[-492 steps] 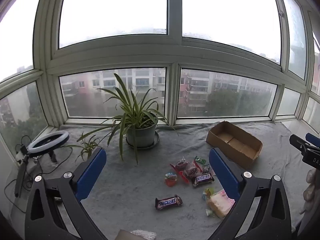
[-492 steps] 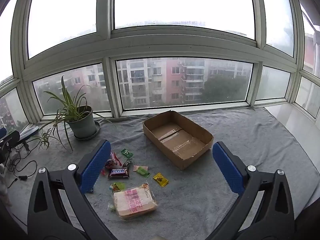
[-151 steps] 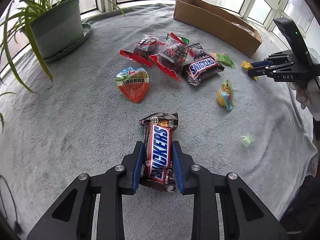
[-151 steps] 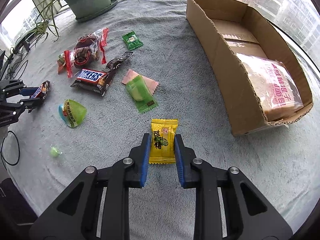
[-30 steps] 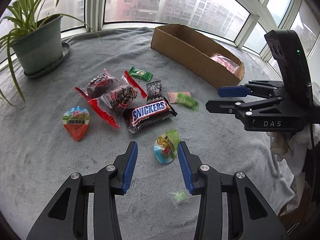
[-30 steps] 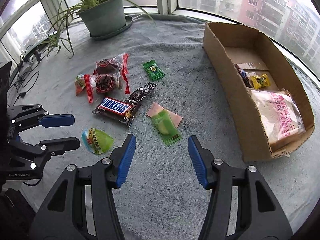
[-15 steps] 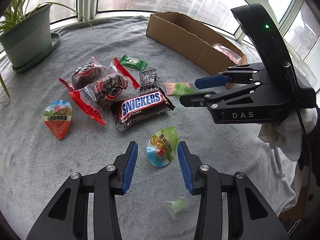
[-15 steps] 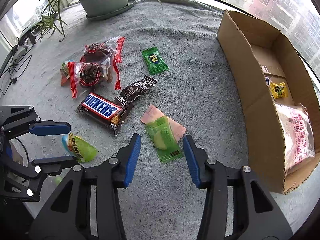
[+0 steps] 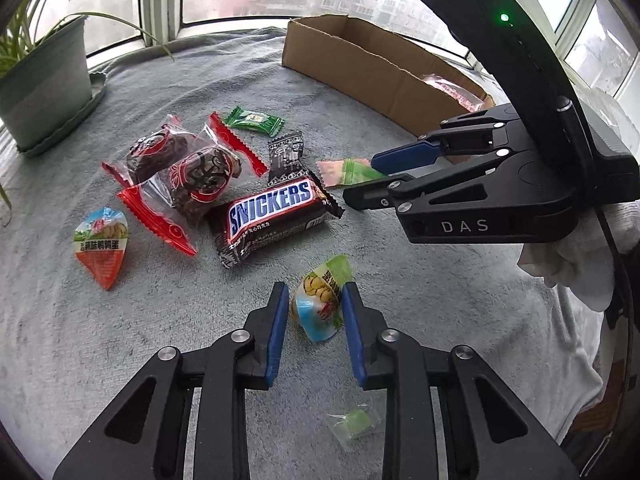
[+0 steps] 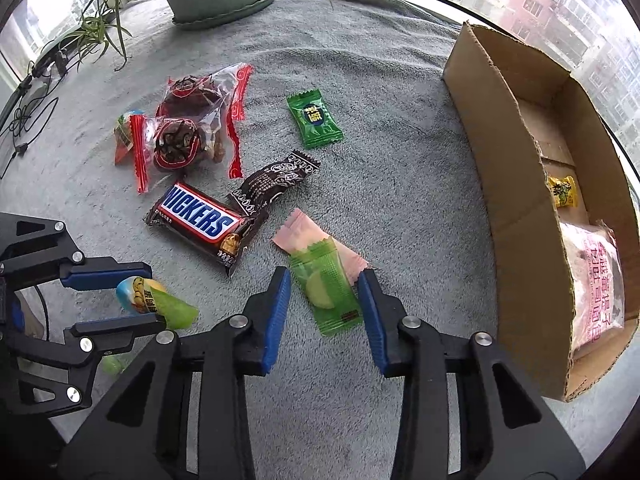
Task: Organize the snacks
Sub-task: 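Grasp the green candy packet with the right tool while the left tool grasps the round candy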
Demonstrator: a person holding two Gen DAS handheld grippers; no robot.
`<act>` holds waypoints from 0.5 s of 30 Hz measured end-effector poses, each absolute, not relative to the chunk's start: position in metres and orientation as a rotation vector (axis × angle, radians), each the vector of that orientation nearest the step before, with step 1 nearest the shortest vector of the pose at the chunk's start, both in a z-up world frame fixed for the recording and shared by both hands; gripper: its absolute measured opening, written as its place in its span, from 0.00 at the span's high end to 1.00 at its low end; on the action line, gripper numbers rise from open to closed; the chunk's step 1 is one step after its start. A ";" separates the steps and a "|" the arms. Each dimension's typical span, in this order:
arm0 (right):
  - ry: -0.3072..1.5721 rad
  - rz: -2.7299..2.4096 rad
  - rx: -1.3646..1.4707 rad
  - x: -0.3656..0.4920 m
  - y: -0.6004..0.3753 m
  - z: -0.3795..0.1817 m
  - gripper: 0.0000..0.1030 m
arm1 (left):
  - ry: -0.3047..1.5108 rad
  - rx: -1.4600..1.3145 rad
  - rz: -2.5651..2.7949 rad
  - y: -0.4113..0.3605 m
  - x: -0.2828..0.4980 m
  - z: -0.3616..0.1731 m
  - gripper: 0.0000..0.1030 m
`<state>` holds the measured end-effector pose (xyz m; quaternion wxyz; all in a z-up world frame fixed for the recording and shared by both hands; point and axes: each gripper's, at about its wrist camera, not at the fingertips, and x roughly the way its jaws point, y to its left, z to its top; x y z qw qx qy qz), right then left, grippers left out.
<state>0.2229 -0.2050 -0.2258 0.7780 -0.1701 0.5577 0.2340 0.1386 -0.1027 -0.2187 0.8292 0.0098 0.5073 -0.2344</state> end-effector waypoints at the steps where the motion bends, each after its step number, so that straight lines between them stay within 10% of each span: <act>1: 1.207 0.507 -0.370 0.222 -0.204 -0.226 0.74 | 1.071 0.025 -0.495 -0.103 0.138 -0.218 0.77; 15: 1.189 0.502 -0.313 0.216 -0.214 -0.219 0.79 | 1.064 -0.013 -0.488 -0.097 0.134 -0.216 0.78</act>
